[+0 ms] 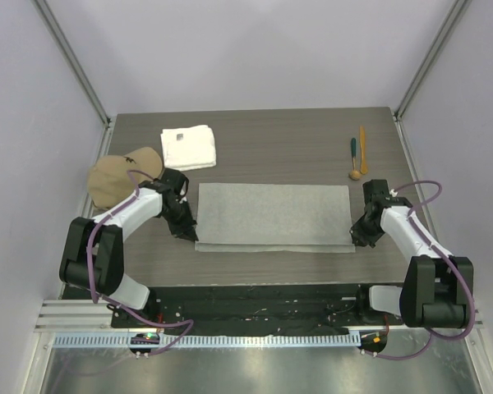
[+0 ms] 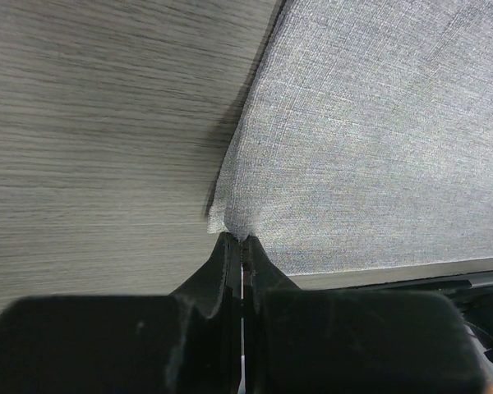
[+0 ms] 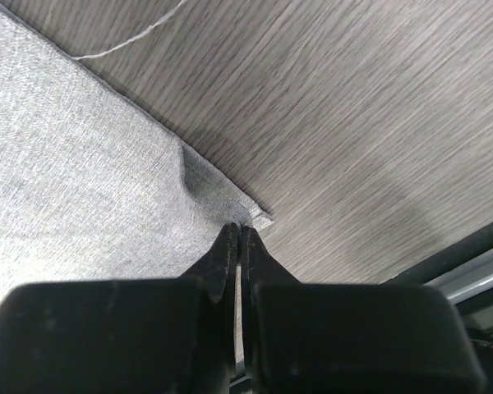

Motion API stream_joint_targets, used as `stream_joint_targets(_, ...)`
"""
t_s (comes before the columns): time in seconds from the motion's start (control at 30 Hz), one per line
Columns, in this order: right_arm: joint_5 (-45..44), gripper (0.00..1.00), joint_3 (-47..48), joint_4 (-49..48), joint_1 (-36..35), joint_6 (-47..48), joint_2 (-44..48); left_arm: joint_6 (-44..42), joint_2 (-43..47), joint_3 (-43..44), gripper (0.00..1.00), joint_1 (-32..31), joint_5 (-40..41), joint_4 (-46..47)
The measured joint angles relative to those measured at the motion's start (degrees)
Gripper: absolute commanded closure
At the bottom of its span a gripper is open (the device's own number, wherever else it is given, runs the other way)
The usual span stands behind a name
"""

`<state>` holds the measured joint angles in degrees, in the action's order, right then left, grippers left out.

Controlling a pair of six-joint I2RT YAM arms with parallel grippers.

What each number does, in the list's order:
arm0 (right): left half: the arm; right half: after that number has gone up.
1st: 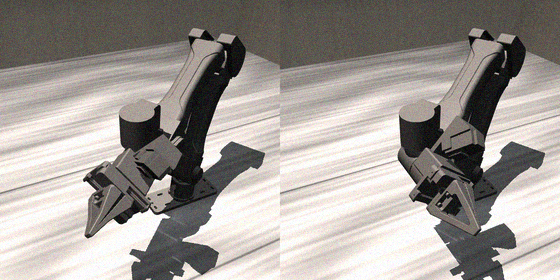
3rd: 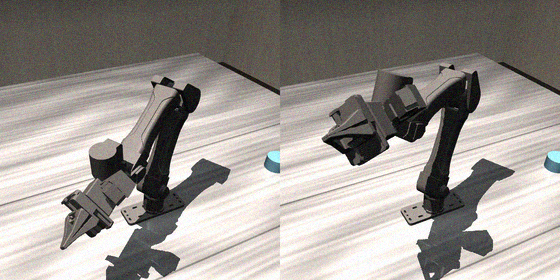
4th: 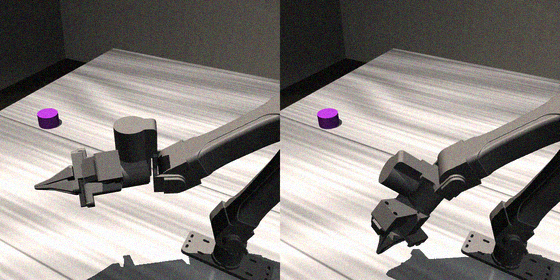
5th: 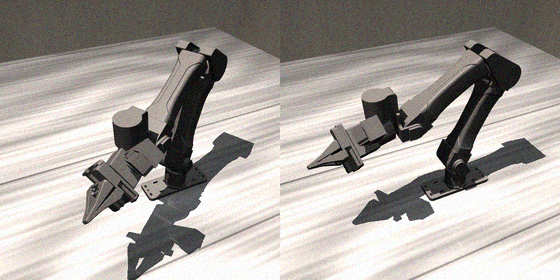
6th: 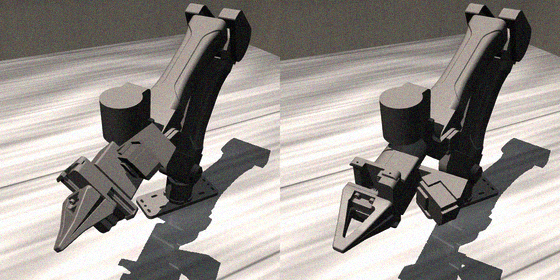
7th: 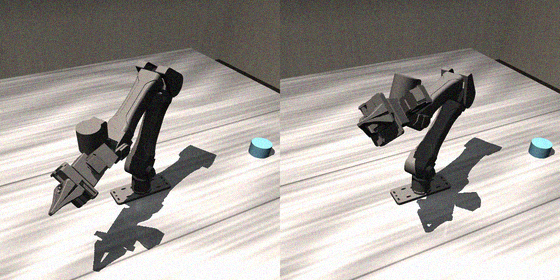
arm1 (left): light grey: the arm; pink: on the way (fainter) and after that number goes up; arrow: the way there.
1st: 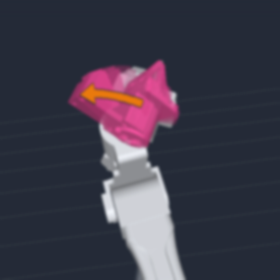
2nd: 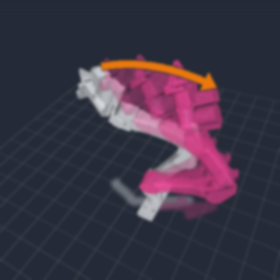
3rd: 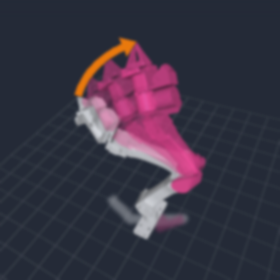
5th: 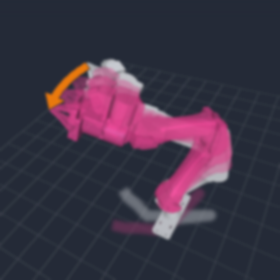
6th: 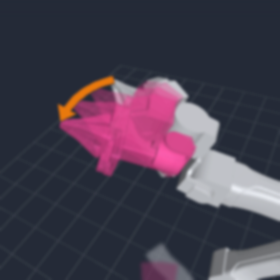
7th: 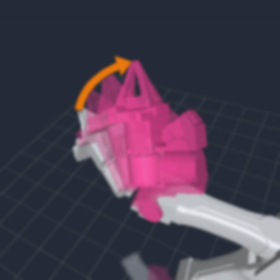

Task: Fold the napkin into a case and place the utensils inside
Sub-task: Fold and flatten the napkin at the center of the board.

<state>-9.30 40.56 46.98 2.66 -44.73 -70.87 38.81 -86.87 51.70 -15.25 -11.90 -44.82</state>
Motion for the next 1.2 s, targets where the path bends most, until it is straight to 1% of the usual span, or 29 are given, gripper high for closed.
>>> stream_joint_targets(0.3, 0.2, 0.99, -1.8, -2.1, 0.0, 0.2, -2.7, 0.1, 0.0, -0.9, 1.0, 0.0, 0.2, 0.9)
stream_joint_targets(0.97, 0.2, 0.99, -2.3, -2.7, 0.0, 0.2, -3.1, 1.4, -1.8, -1.4, 1.0, 0.0, 0.1, 0.9)
stream_joint_targets(1.2, 0.4, 0.99, -2.5, -3.1, 0.0, 0.2, -3.4, 2.2, -2.7, -3.0, 1.0, 0.0, 0.4, 1.4)
